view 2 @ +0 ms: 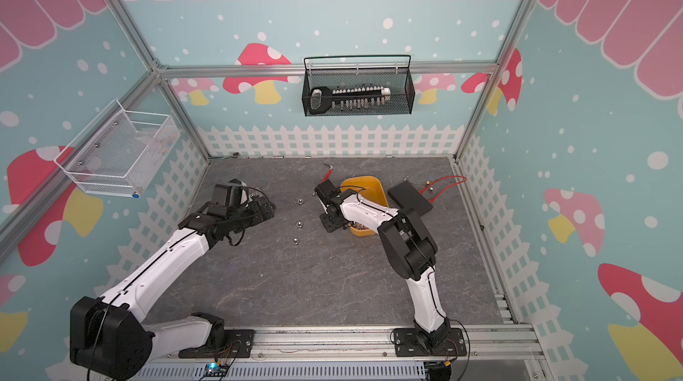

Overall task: Put the nuts on the desktop into the storage box
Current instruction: Pick up the nut from the center of the board.

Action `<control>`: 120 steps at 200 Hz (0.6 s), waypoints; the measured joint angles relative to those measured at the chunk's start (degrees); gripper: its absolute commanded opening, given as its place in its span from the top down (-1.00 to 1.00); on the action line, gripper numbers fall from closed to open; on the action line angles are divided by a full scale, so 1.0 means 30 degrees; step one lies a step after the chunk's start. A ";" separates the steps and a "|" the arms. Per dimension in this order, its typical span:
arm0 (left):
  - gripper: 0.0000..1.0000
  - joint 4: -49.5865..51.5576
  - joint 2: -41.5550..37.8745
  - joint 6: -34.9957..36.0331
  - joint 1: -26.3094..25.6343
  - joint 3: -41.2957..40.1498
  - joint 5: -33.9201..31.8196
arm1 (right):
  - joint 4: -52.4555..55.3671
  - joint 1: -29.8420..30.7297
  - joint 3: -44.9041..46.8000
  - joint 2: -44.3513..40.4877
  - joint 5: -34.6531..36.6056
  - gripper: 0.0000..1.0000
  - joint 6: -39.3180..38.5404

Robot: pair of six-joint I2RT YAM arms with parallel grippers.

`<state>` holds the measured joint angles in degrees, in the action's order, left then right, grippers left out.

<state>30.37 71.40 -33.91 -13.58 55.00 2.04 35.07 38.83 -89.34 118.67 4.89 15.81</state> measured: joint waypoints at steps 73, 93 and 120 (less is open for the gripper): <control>-0.98 -0.0007 0.0000 -0.0124 0.0168 0.0000 -0.0189 | -0.0131 0.0131 -0.1064 0.1581 0.0474 0.13 0.0321; -0.98 -0.0007 0.0000 -0.0124 0.0182 0.0000 -0.0189 | -0.0138 0.0131 -0.1392 0.1996 0.0612 0.13 0.0335; -0.98 -0.0007 0.0000 -0.0124 0.0270 0.0000 -0.0197 | -0.0204 0.0131 -0.1807 0.2324 0.0714 0.12 0.0408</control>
<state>30.35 71.40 -34.28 -12.78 55.00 1.45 34.46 39.22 -94.76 125.64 7.03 17.04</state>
